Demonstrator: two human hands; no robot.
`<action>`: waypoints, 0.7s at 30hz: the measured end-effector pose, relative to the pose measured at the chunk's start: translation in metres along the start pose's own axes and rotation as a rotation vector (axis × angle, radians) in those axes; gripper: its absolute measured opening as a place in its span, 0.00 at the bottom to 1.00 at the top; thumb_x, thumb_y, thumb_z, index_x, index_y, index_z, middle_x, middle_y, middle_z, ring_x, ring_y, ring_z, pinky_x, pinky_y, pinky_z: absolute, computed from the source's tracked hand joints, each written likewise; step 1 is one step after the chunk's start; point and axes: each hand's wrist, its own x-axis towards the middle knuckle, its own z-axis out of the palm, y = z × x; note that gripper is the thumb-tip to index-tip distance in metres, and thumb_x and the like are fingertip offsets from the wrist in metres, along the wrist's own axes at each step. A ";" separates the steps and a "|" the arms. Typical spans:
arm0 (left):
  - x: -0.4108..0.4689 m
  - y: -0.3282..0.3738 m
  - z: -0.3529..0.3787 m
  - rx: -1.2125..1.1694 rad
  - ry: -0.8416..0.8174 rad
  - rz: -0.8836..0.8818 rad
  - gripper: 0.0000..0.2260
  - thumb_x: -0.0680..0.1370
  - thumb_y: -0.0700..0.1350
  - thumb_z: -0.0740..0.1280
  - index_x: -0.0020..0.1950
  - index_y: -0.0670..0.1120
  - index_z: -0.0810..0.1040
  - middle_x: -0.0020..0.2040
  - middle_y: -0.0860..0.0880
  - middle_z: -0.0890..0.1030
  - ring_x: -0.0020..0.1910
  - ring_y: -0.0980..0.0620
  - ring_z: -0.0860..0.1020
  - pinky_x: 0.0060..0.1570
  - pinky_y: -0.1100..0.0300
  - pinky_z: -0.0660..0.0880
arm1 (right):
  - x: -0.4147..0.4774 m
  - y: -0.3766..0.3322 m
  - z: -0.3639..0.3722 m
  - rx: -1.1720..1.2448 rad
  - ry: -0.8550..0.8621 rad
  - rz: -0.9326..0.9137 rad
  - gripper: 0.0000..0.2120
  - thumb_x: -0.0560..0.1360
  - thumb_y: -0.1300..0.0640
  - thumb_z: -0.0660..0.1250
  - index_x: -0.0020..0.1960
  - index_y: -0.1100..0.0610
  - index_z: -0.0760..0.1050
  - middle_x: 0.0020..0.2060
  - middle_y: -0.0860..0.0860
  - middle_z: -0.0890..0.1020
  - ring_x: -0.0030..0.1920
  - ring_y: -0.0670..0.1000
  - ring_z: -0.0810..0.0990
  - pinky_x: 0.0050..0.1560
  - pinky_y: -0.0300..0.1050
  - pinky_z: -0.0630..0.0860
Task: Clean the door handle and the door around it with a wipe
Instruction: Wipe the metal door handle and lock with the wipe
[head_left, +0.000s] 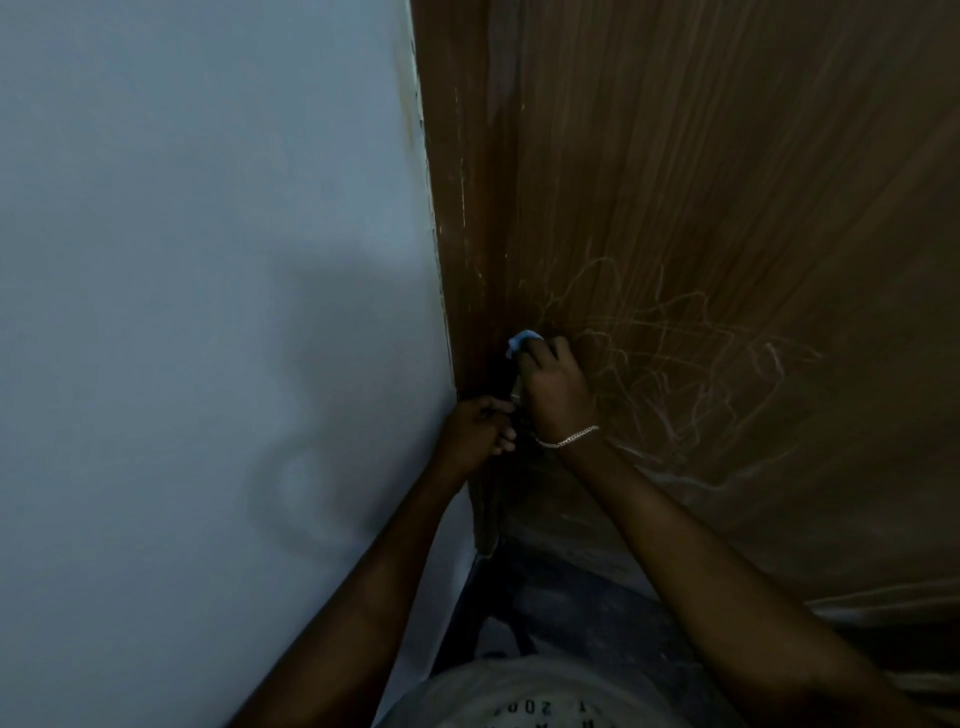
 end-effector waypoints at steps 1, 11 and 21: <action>0.000 0.000 -0.002 -0.002 0.005 0.001 0.10 0.82 0.39 0.59 0.58 0.42 0.78 0.39 0.45 0.80 0.34 0.51 0.79 0.38 0.60 0.74 | -0.005 0.005 -0.001 0.014 0.004 0.027 0.16 0.71 0.66 0.71 0.59 0.64 0.78 0.57 0.60 0.80 0.50 0.58 0.77 0.49 0.49 0.79; -0.004 0.003 0.002 -0.022 -0.011 -0.023 0.12 0.83 0.38 0.58 0.62 0.39 0.77 0.39 0.45 0.80 0.35 0.51 0.78 0.38 0.61 0.74 | -0.013 0.006 0.001 0.216 0.034 0.330 0.12 0.71 0.67 0.70 0.54 0.62 0.77 0.47 0.59 0.79 0.41 0.58 0.81 0.36 0.47 0.78; -0.007 -0.003 -0.002 -0.033 0.001 -0.026 0.12 0.83 0.38 0.58 0.62 0.38 0.77 0.40 0.45 0.80 0.36 0.51 0.78 0.40 0.60 0.75 | -0.019 0.001 0.017 0.410 0.068 0.626 0.04 0.75 0.63 0.66 0.45 0.55 0.76 0.42 0.53 0.82 0.40 0.51 0.81 0.37 0.36 0.68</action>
